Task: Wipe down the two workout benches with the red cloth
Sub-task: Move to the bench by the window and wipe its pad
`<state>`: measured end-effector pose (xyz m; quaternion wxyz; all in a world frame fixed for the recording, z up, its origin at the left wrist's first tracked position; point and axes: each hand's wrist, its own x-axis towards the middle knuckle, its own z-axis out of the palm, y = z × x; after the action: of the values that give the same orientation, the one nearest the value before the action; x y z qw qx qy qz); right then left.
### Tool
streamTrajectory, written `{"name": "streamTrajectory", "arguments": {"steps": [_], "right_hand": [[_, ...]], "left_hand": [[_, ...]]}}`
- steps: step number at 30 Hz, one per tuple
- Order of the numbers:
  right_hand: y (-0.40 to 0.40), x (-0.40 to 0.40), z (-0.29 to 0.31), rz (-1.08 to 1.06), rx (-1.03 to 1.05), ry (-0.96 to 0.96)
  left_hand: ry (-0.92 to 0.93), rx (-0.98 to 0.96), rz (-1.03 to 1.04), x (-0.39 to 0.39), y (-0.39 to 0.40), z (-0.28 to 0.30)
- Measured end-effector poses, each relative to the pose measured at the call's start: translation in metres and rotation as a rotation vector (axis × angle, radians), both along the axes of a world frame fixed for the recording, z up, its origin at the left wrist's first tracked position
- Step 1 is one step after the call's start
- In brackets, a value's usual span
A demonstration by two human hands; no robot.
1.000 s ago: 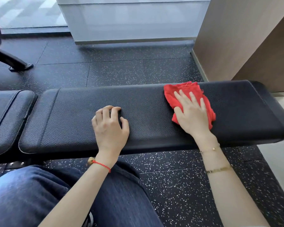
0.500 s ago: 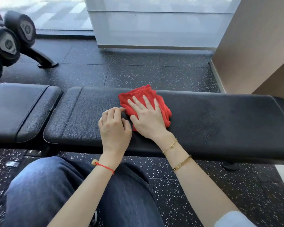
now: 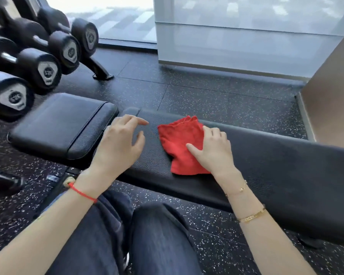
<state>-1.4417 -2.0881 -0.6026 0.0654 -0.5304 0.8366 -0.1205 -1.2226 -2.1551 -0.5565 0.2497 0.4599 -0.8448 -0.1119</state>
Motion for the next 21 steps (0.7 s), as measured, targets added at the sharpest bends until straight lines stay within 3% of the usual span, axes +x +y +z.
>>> {"name": "streamTrajectory", "arguments": {"steps": [5, 12, 17, 21], "right_hand": [[-0.006, 0.005, 0.004, -0.059, 0.072, -0.073], [-0.026, 0.004, 0.012, -0.076, 0.198, -0.4], [-0.032, 0.015, 0.011, -0.112, 0.045, -0.782], [-0.042, 0.03, 0.01, -0.187, -0.115, -1.313]], "left_hand": [[-0.087, 0.012, -0.121, 0.009, -0.027, 0.006], [-0.149, 0.053, -0.256, 0.005, -0.033, -0.015], [-0.12, 0.038, -0.225, 0.007, -0.043, -0.021], [-0.089, 0.039, -0.164, 0.011, -0.056, -0.03]]}}
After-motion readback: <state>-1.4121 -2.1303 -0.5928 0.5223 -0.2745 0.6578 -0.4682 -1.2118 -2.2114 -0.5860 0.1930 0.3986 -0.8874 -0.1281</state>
